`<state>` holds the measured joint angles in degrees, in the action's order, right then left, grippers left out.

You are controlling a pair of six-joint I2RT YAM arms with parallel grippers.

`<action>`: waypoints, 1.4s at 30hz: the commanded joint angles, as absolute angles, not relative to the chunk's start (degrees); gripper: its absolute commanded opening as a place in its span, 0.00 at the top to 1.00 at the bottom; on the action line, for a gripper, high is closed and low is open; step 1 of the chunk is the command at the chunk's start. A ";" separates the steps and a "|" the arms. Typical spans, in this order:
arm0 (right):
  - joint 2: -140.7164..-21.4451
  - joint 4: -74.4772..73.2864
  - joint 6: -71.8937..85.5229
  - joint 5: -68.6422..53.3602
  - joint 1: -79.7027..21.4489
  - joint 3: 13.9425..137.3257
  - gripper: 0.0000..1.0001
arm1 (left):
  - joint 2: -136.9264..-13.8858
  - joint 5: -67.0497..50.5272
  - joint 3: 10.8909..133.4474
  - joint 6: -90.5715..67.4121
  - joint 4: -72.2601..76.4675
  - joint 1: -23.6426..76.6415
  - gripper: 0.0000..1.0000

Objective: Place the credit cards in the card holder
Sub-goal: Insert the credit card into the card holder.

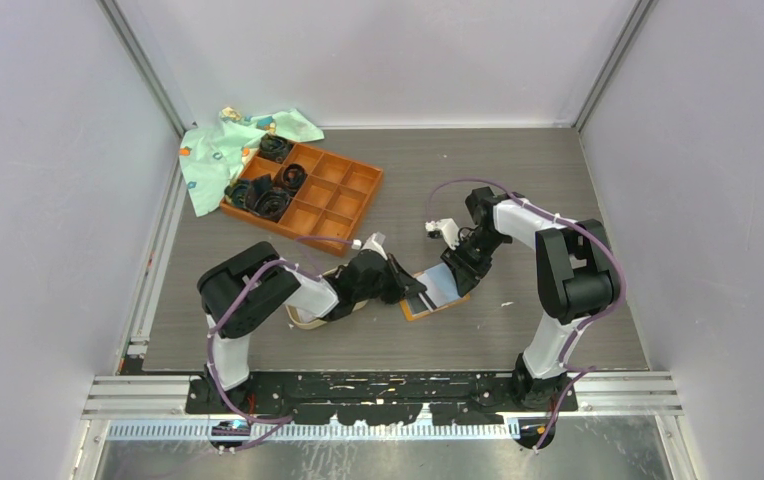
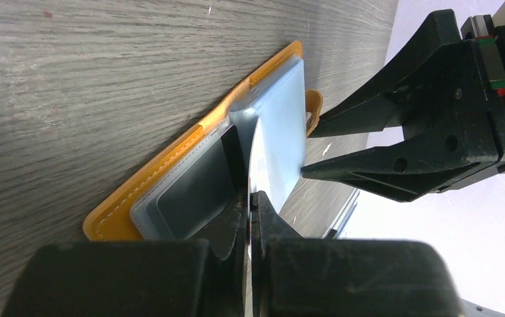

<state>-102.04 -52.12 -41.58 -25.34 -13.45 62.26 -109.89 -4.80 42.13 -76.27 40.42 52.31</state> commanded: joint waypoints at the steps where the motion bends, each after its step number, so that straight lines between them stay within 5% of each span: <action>1: -102.14 -49.22 -41.66 -24.35 -14.23 63.37 0.60 | -109.21 -3.10 43.08 -74.62 31.21 51.97 1.00; 17: -101.27 -48.66 -40.74 -24.44 -14.75 63.46 0.59 | -110.78 -4.36 46.49 -72.91 29.61 51.62 1.00; 30: -85.53 -42.26 -39.12 -28.39 -11.82 59.51 0.38 | -113.51 -6.55 48.02 -72.44 30.57 50.81 0.96; 37: -74.24 -46.93 -65.76 -50.20 -12.82 50.50 0.43 | -114.03 -7.53 48.08 -72.31 31.24 50.64 0.94; 42: -68.38 -39.03 -71.76 -50.29 -19.61 43.20 0.64 | -114.65 -8.39 48.60 -72.25 31.58 50.63 0.93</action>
